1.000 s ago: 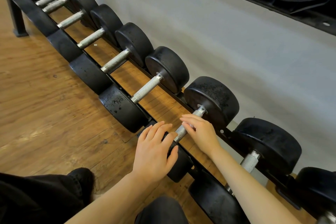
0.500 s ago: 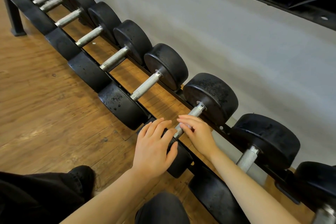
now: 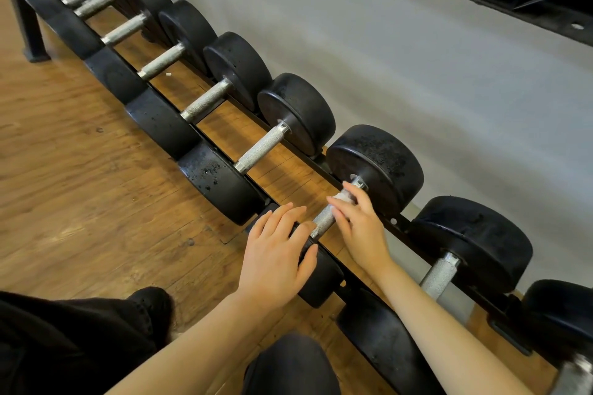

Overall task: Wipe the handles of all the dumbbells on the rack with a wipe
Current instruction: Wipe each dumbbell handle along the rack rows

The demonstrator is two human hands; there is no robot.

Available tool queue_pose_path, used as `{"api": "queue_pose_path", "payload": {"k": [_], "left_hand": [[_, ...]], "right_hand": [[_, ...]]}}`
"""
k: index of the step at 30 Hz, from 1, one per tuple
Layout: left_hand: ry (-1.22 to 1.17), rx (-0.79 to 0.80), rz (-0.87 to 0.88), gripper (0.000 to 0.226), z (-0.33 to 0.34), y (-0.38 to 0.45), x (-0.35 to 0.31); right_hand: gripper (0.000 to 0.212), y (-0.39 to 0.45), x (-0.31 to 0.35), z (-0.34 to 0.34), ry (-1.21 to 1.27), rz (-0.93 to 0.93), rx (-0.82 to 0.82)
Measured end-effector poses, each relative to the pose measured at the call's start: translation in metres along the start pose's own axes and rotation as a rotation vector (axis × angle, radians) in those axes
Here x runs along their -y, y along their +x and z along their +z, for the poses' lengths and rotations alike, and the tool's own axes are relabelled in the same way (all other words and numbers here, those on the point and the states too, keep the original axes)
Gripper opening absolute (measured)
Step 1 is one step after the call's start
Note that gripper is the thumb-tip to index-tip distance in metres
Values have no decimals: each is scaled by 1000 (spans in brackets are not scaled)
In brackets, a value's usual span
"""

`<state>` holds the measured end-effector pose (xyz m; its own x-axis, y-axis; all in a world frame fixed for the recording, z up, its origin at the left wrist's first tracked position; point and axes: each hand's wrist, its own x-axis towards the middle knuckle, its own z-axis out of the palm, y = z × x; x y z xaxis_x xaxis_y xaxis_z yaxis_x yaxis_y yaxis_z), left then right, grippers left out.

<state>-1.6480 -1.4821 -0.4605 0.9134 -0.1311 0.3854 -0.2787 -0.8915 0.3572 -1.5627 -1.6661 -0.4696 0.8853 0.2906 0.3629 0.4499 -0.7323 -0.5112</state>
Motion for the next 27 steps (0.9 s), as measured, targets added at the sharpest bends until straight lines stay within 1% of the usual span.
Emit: {"api": "queue_pose_path", "payload": {"k": [2, 4, 7, 9, 11, 14, 16, 20, 25, 27], "left_hand": [[2, 7, -2, 38, 0, 0, 0], [-14, 0, -17, 38, 1, -1, -1], [-38, -22, -57, 38, 2, -3, -3], [-34, -34, -64, 39, 2, -3, -4], [-24, -42, -55, 39, 2, -3, -4], [-18, -42, -52, 39, 3, -3, -3], [-15, -40, -53, 39, 4, -4, -3], [-10, -44, -51, 39, 4, -3, -3], [10, -34, -52, 39, 5, -3, -2], [4, -37, -55, 39, 5, -3, -3]], "right_hand": [[28, -3, 0, 0, -89, -43, -31], [29, -5, 0, -1, -145, -106, -20], [30, -7, -1, -2, -141, -162, -8], [32, -6, 0, -2, -148, -154, -27], [34, -4, 1, -3, -196, -113, -83], [30, -2, -1, -3, -190, -73, -149], [28, -4, -1, 0, -149, -100, -130], [28, -7, 0, 4, -139, -197, -36], [27, -3, -7, -2, -129, -103, -136], [27, -5, -3, -2, -124, -151, -95]]}}
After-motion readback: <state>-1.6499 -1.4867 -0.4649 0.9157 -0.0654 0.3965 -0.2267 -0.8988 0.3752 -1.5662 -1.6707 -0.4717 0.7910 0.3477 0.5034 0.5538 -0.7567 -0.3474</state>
